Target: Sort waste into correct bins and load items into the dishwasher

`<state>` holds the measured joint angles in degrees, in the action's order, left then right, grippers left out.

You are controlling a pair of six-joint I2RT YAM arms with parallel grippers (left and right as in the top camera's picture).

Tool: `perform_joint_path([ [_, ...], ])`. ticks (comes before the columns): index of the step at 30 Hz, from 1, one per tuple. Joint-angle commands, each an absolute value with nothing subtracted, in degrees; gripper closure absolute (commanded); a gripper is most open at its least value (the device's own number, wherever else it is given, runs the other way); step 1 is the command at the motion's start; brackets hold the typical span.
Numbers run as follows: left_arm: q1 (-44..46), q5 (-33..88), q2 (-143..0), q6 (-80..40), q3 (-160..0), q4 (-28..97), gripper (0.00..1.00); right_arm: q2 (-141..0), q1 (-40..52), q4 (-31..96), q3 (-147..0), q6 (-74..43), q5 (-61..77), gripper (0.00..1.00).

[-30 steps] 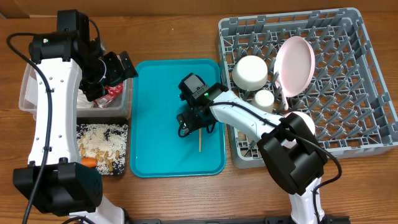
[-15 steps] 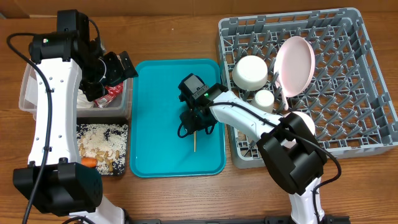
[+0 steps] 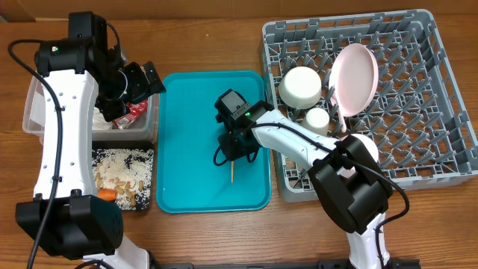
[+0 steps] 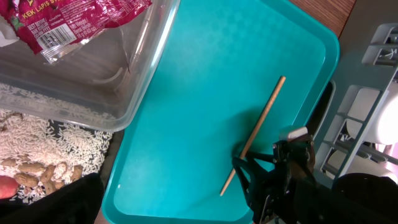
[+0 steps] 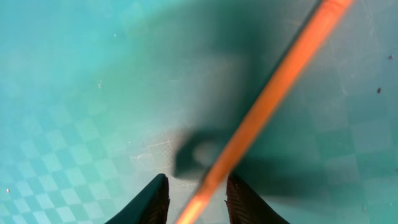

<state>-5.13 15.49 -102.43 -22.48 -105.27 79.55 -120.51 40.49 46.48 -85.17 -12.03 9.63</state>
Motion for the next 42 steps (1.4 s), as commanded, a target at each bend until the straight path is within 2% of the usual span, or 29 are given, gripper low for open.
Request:
perform_joint_path([
  [1,-4.9,16.1,-102.7,-22.7,-106.4,79.5,0.0,-121.6,40.6,46.4,-84.4,-12.2,9.7,0.71],
  [5,-4.9,16.1,-102.7,-22.7,-106.4,79.5,0.0,-121.6,40.6,46.4,-84.4,-12.2,9.7,0.81],
  [15,-4.9,16.1,-102.7,-22.7,-106.4,79.5,0.0,-121.6,40.6,46.4,-84.4,-12.2,9.7,0.9],
  [25,-4.9,16.1,-102.7,-22.7,-106.4,79.5,0.0,-121.6,40.6,46.8,-84.4,-12.2,10.2,0.91],
  [26,-4.9,16.1,-102.7,-22.7,-106.4,79.5,0.0,-121.6,40.5,46.8,-84.4,-12.2,10.2,0.96],
  [35,-4.9,16.1,-102.7,-22.7,-106.4,79.5,0.0,-121.3,40.5,48.1,-84.7,-11.4,10.2,0.96],
  [38,-4.9,16.1,-102.7,-22.7,-106.4,79.5,0.0,-119.2,40.3,51.6,-86.6,-7.2,10.2,0.96],
  [42,-4.9,16.1,-102.7,-22.7,-106.4,79.5,0.0,-113.5,40.3,53.6,-88.2,-7.2,10.2,0.96],
])
